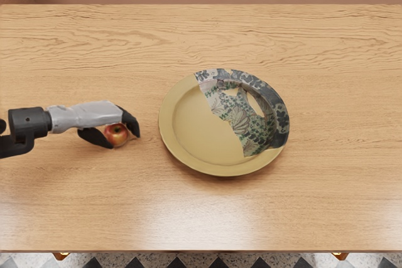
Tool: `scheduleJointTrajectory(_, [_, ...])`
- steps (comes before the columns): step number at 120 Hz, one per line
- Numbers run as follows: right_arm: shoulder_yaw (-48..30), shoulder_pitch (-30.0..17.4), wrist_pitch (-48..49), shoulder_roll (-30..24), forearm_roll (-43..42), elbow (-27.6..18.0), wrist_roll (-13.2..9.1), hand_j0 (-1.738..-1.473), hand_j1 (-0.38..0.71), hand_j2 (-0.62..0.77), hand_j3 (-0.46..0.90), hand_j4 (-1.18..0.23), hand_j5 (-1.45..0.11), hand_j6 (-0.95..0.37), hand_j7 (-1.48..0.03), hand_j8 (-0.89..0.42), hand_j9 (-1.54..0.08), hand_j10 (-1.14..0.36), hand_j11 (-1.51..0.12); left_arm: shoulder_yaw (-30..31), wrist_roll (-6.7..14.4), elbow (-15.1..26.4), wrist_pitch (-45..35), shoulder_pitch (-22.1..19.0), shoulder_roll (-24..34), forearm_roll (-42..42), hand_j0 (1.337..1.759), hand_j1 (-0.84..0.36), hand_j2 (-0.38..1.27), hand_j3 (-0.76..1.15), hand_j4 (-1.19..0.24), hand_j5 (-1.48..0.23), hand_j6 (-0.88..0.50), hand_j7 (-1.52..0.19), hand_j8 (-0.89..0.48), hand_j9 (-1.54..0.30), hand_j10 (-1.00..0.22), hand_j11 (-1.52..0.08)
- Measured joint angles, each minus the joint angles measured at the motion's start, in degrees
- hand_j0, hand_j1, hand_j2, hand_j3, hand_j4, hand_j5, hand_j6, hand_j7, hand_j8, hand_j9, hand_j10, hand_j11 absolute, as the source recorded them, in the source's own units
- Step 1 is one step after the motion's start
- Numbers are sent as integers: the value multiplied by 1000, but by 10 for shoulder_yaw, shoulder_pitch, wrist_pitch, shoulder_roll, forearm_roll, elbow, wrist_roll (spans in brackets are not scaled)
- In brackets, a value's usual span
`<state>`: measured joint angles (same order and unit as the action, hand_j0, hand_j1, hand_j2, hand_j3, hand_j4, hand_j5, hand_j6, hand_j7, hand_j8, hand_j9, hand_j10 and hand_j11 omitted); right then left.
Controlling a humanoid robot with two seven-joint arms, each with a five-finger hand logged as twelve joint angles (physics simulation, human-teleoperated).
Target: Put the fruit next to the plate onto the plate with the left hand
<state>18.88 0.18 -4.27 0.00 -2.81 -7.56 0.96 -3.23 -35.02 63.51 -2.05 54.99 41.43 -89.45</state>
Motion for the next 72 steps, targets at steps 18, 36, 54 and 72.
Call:
scheduleJointTrajectory(18, [0,0,0,0,0,0,0,-1658,-349,0,0,0,0,-1,0,0,0,0,0,15,0,-15,-7,8,-7,0,1655,-283,146,0,-569,-742,-569,-744,-443,-761,-504,-768])
scheduleJointTrajectory(36, [0,0,0,0,0,0,0,-1658,-349,0,0,0,0,-1,0,0,0,0,0,22,-1,-30,-9,11,-18,2,1651,-293,215,0,-620,-778,-577,-794,-414,-834,-495,-865])
scheduleJointTrajectory(54, [0,0,0,0,0,0,0,-1658,-349,0,0,0,0,-1,0,-1,0,0,0,25,-1,-48,-9,12,-24,3,1595,-359,366,-50,-675,-796,-532,-841,-371,-889,-507,-914])
scheduleJointTrajectory(72, [0,0,0,0,0,0,0,-1658,-349,0,0,0,0,-1,0,0,0,0,0,26,0,-58,-9,23,-24,2,1569,-333,318,-86,-693,-865,-515,-897,-371,-930,-522,-946])
